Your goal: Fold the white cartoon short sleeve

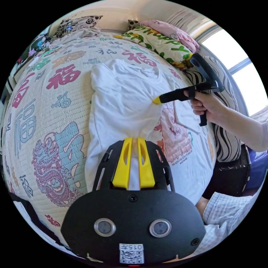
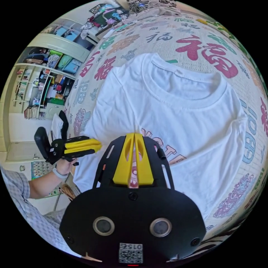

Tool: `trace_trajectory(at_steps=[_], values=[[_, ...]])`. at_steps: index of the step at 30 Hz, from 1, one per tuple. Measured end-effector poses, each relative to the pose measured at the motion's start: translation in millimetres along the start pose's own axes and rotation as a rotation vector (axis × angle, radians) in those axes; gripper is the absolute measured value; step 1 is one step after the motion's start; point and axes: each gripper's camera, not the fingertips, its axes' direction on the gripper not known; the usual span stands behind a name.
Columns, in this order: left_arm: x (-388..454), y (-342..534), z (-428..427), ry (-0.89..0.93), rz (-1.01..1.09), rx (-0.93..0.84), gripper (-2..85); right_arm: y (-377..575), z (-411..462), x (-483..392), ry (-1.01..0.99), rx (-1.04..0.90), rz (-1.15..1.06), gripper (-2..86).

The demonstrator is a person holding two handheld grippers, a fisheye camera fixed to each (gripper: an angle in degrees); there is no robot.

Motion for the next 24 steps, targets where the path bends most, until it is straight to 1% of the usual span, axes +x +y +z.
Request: trace_trajectory(at_steps=[1, 3, 4, 6, 8, 9, 11, 12, 14, 15, 17, 19, 21, 22, 24], values=[[3, -2, 2, -0.006, 0.019, 0.005, 1.6, 4, -7, 6, -0.014, -0.003, 0.007, 0.7], [6, -13, 6, 0.0, 0.048, -0.058, 1.9, 13, -24, 18, -0.012, 0.031, 0.018, 1.2], [7, -24, 4, 0.019, 0.073, -0.08, 2.2, 20, -41, 26, 0.001, 0.078, -0.003, 2.2], [7, -47, -9, 0.017, 0.127, -0.022, 3.0, 27, -67, 40, 0.067, 0.14, -0.028, 3.5], [0, -93, -26, -0.049, 0.187, 0.089, 5.8, 30, -95, 66, 0.219, 0.18, 0.005, 5.6], [-3, -107, -29, -0.061, 0.197, 0.11, 6.8, 29, -101, 73, 0.25, 0.179, 0.012, 6.3], [-20, -169, -25, -0.061, 0.202, 0.129, 9.4, 23, -114, 98, 0.315, 0.144, 0.035, 8.2], [-25, -185, -19, -0.051, 0.196, 0.115, 9.7, 21, -116, 103, 0.32, 0.134, 0.041, 8.5], [-38, -242, 13, -0.012, 0.158, 0.015, 10.7, 16, -119, 118, 0.322, 0.123, 0.056, 9.5], [-40, -253, 23, -0.008, 0.155, -0.006, 10.8, 15, -119, 121, 0.316, 0.12, 0.061, 9.9], [-43, -285, 59, -0.036, 0.139, -0.116, 11.0, 11, -110, 134, 0.274, 0.05, 0.082, 11.1], [-42, -296, 79, -0.063, 0.136, -0.179, 10.1, 13, -105, 137, 0.276, 0.016, 0.083, 10.5], [-39, -299, 85, -0.096, 0.144, -0.185, 7.7, 20, -106, 135, 0.302, 0.011, 0.048, 9.0], [-37, -300, 87, -0.111, 0.155, -0.192, 5.5, 26, -107, 133, 0.325, 0.009, 0.015, 5.9], [-35, -302, 92, -0.058, 0.175, -0.247, 1.6, 36, -107, 128, 0.357, -0.029, -0.053, 2.3]])
